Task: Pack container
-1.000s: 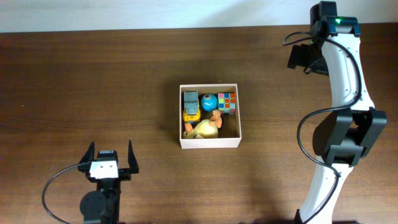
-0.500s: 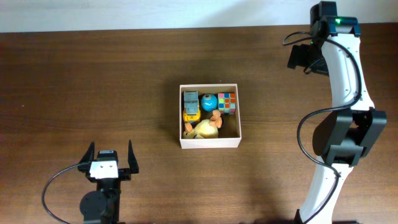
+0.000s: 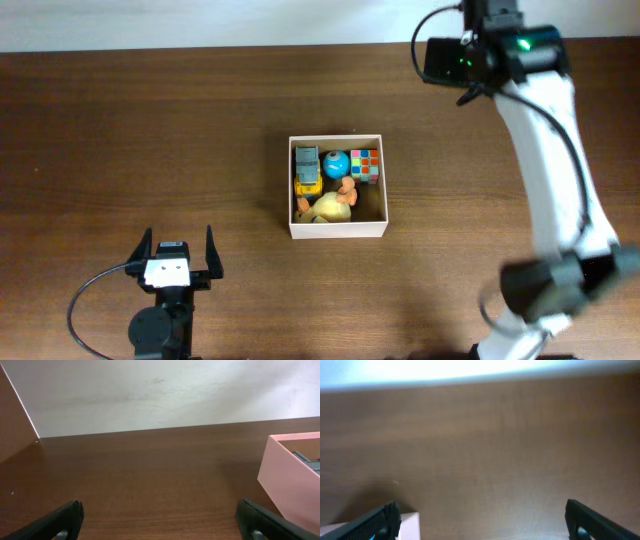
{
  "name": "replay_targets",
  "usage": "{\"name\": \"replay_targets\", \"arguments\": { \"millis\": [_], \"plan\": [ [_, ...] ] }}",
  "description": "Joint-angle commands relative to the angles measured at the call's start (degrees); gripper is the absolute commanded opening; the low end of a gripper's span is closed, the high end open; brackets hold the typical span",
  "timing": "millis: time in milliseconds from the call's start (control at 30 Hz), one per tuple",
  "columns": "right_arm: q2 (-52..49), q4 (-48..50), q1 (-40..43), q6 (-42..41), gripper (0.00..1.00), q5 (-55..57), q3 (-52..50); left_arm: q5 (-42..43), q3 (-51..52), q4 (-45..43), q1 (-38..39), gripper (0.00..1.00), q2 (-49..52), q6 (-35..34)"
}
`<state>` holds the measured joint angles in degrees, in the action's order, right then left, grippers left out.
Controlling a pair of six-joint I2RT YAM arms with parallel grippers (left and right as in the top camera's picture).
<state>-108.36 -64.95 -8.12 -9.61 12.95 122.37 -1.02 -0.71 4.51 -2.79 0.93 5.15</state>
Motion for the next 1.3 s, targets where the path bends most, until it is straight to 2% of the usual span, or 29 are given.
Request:
{"name": "replay_targets", "arguments": {
  "millis": [0, 100, 433, 633, 900, 1267],
  "plan": [
    [10.0, 3.7, 0.3, 6.4, 0.99, 2.8, -8.1, 0.4, 0.2, 0.3, -0.4, 0.99, -0.6, 1.1],
    [18.7, 10.9, 1.2, 6.4, 0.99, 1.3, -19.4, 0.4, 0.2, 0.3, -0.4, 0.99, -0.6, 1.2],
    [52.0, 39.0, 3.6, 6.4, 0.99, -8.1, -66.3, 0.4, 0.2, 0.3, -0.4, 0.99, -0.6, 1.1],
    [69.7, 50.4, 4.2, 6.4, 0.99, -12.0, -88.0, 0.4, 0.2, 0.3, -0.4, 0.99, -0.6, 1.2],
    [89.3, 53.9, 4.2, 6.4, 0.99, -15.0, -104.9, 0.4, 0.2, 0.3, -0.4, 0.99, -0.6, 1.2],
    [102.1, 53.9, 4.2, 6.4, 0.99, -17.1, -114.8, 0.4, 0.2, 0.3, -0.4, 0.99, -0.6, 1.1]
  ]
}}
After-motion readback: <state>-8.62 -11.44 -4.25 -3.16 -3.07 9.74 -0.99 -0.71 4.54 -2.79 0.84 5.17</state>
